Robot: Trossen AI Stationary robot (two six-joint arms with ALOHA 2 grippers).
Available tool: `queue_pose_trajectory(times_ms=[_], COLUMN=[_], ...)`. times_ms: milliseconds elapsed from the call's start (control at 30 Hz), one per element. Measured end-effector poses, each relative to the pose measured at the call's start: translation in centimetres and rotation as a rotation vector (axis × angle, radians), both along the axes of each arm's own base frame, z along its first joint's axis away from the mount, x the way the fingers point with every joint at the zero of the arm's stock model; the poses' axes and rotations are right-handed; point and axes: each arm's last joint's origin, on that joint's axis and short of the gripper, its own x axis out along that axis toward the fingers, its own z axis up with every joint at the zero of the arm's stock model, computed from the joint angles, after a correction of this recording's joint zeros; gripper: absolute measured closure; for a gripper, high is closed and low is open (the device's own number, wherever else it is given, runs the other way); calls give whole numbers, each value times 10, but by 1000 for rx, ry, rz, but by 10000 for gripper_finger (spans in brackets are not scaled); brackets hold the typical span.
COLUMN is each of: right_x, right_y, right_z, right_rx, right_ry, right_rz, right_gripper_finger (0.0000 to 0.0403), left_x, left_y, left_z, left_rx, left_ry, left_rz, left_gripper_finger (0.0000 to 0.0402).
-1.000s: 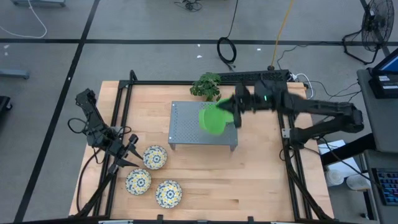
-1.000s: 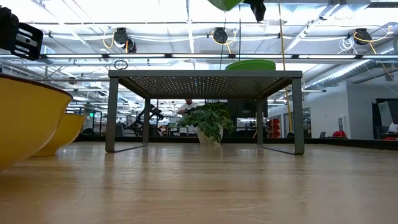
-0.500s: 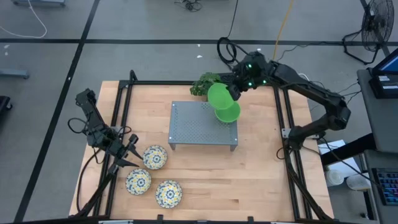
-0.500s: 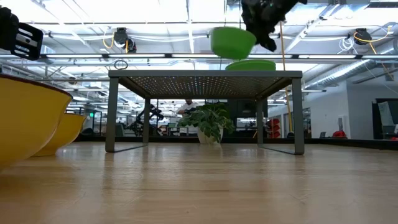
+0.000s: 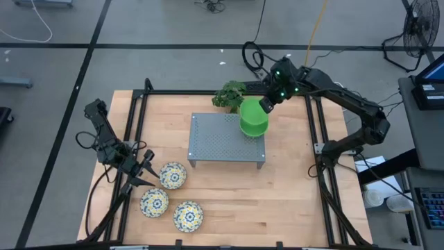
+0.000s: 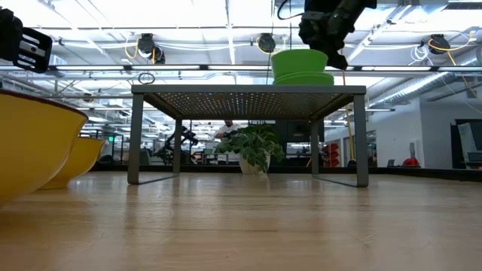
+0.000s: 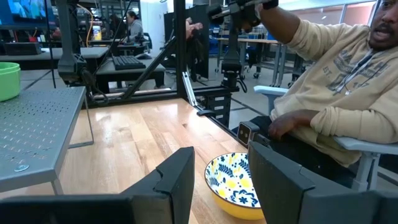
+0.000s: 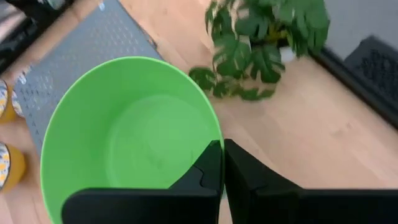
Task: Pick & Place Mini bowls
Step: Stack the green bowl on the green bowl on the shelf, then put the top yellow bowl on the shelf
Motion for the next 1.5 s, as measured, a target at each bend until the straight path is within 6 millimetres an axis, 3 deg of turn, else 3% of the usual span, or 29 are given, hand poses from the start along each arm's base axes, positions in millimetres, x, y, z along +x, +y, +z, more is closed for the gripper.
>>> queue_pose_trajectory(times_ms=[633,1100,1500], right_x=[5,9,-10], right_y=[11,18,28], right_z=[-14,-14,10], right_rx=[33,32,-50], right_ry=[48,48,-44], right_rz=[42,70,87], right_gripper_finger=[400,334,314], left_x=[0,0,0], left_y=[0,0,0], left_z=[0,0,0], left_rx=[0,0,0], left_ry=[0,0,0], left_rz=[0,0,0], left_gripper_finger=[249,249,249])
